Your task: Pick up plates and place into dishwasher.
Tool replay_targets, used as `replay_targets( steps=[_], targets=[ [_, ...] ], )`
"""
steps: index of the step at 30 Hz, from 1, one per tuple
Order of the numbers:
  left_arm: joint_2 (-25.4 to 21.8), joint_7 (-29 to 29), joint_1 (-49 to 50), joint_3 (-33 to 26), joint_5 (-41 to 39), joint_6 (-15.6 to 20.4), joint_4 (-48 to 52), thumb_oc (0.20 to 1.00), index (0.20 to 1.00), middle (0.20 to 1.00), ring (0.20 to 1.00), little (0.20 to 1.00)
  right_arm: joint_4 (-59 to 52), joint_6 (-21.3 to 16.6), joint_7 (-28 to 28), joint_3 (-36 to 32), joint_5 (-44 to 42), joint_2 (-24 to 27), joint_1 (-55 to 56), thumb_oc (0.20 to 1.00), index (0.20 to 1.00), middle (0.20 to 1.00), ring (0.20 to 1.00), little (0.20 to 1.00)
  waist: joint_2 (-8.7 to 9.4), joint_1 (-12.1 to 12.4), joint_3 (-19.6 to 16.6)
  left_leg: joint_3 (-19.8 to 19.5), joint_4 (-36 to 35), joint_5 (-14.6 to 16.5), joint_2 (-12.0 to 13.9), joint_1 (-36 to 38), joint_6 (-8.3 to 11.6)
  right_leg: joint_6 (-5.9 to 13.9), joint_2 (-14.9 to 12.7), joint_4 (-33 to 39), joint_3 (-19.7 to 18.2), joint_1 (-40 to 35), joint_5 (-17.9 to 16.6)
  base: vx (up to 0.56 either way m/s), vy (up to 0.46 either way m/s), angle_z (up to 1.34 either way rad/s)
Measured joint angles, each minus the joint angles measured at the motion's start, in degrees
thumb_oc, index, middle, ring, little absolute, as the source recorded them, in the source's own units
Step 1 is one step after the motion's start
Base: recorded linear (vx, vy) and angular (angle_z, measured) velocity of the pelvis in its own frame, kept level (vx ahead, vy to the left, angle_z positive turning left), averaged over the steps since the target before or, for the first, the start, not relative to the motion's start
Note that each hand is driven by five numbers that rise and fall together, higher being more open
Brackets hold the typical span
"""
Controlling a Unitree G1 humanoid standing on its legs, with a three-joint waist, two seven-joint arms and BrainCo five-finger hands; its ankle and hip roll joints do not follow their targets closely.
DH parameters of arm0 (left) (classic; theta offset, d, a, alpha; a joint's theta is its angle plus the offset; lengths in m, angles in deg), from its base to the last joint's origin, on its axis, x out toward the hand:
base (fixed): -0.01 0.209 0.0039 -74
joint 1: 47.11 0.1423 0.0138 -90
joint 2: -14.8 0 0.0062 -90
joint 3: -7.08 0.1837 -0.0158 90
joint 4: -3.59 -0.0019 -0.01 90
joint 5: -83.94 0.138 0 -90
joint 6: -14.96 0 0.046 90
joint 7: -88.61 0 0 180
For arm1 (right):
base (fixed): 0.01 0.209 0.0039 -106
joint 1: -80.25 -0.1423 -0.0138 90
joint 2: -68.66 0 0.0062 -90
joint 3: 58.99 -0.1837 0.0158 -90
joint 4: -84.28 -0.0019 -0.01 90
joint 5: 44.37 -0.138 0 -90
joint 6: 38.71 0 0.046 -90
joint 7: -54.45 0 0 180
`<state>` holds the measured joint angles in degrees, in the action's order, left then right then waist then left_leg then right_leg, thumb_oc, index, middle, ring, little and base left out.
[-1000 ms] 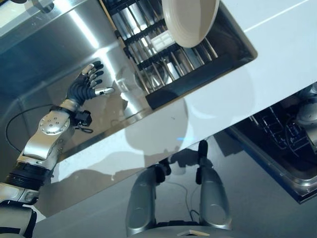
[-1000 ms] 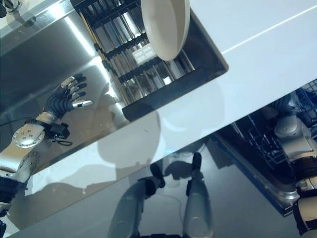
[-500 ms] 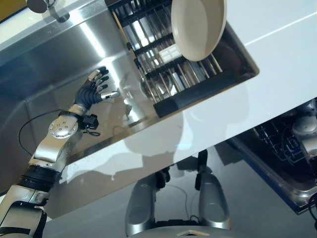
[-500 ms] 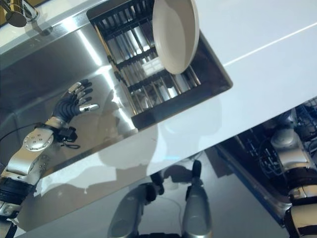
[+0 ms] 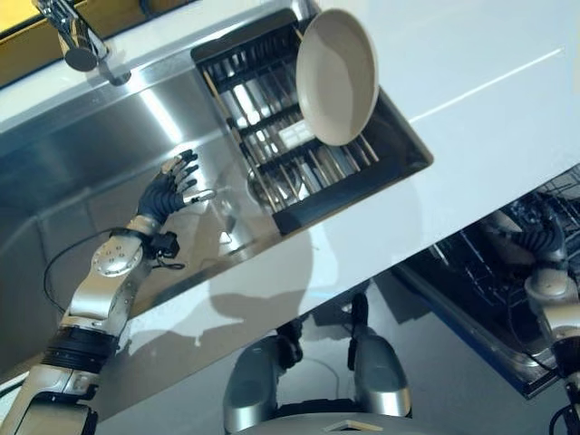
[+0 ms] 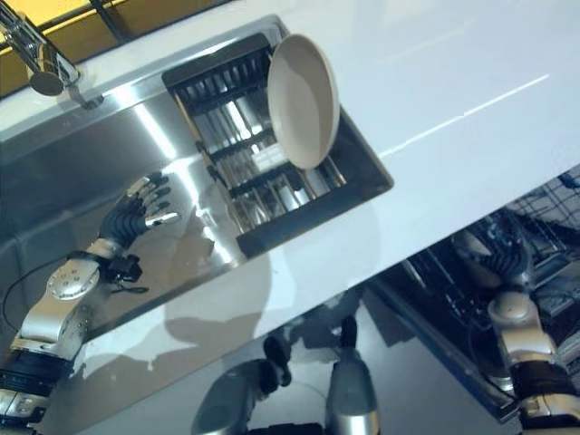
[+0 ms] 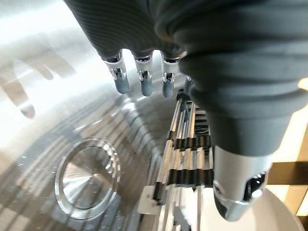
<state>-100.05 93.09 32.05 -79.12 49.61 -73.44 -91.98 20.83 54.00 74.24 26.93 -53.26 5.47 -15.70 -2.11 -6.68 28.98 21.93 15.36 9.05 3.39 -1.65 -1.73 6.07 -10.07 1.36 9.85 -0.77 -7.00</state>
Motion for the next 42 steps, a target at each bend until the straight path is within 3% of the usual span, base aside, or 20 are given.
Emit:
replay_targets(
  steps=[6,14,22,26,33,38,42],
  targets=[
    [3.05,2.74,4.57,-1.07,2.32,-0.86,0.29,1.0,1.0,1.0,1.0,1.0,-4.03,0.26,0.02,-5.23,2.62,-2.56,6.33,1.0,1.0,1.0,1.0,1.0,0.93,-0.63,-2.43,0.26,-2.46,0.19,-0.68,3.8,0.41,0.47,-0.05,1.1,-0.01,-3.63,0.74,0.09,0.071,0.01],
    [6.09,5.6,5.96,-1.73,4.28,-1.34,0.18,1.0,1.0,1.0,1.0,1.0,-4.19,0.3,0.12,-6.5,5.2,-6.48,10.4,1.0,1.0,1.0,1.0,1.0,4.34,-0.77,-9.81,0.32,-4.26,0.24,-1.71,6.49,0.47,1.11,-0.42,1.04,-0.09,-5.59,1.76,0.04,0.06,0.01],
    [9.26,3.63,9.59,-2.71,4.23,-1.48,0.65,1.0,1.0,1.0,1.0,1.0,-24.49,-0.6,7.93,-11.51,5.24,-7.33,15.13,1.0,1.0,1.0,1.0,1.0,3.02,-3.57,-12.65,0.34,-4.69,0.25,-1.87,7.41,0.45,1.42,-0.42,0.89,-0.38,-6.29,1.99,0.0,0.113,-0.01],
    [12.37,2.37,11.94,-2.39,4.18,-1.42,1.57,1.0,1.0,1.0,1.0,1.0,-30.91,-3.37,10.37,-12.46,5.0,-7.35,15.06,1.0,1.0,1.0,1.0,1.0,2.79,-3.43,-15.12,0.3,-5.88,-0.09,-2.01,8.07,0.65,1.36,-0.25,0.83,-0.62,-6.37,2.21,0.01,0.122,-0.01],
    [14.24,1.53,13.2,-0.41,4.28,0.0,1.46,1.0,1.0,1.0,1.0,1.0,-40.81,-11.36,10.58,-13.34,4.66,-7.71,14.34,1.0,1.0,1.0,1.0,1.0,3.11,-3.18,-20.03,-1.23,-10.11,-2.76,-2.76,8.28,1.05,1.33,-0.24,1.27,-0.59,-5.98,2.89,-0.01,0.093,0.13],
    [16.44,-0.26,13.17,-0.28,4.68,2.5,1.45,1.0,1.0,1.0,1.0,1.0,-46.34,-18.24,5.58,-11.73,-0.57,-8.63,11.44,1.0,1.0,1.0,1.0,1.0,2.69,-1.74,-22.03,-2.26,-13.54,-4.95,-3.24,9.31,1.4,1.23,-0.07,2.23,0.24,-6.72,2.99,-0.02,0.066,0.13],
    [16.93,-3.7,12.72,-0.3,7.96,6.6,1.48,1.0,1.0,1.0,1.0,1.0,-47.63,-20.64,0.91,-5.2,-1.39,-9.04,8.96,1.0,1.0,1.0,1.0,1.0,2.95,-1.15,-23.4,-3.42,-16.43,-7.37,-3.62,9.72,1.53,1.27,-0.05,2.98,1.18,-7.25,3.12,-0.05,0.023,0.26]
  ],
)
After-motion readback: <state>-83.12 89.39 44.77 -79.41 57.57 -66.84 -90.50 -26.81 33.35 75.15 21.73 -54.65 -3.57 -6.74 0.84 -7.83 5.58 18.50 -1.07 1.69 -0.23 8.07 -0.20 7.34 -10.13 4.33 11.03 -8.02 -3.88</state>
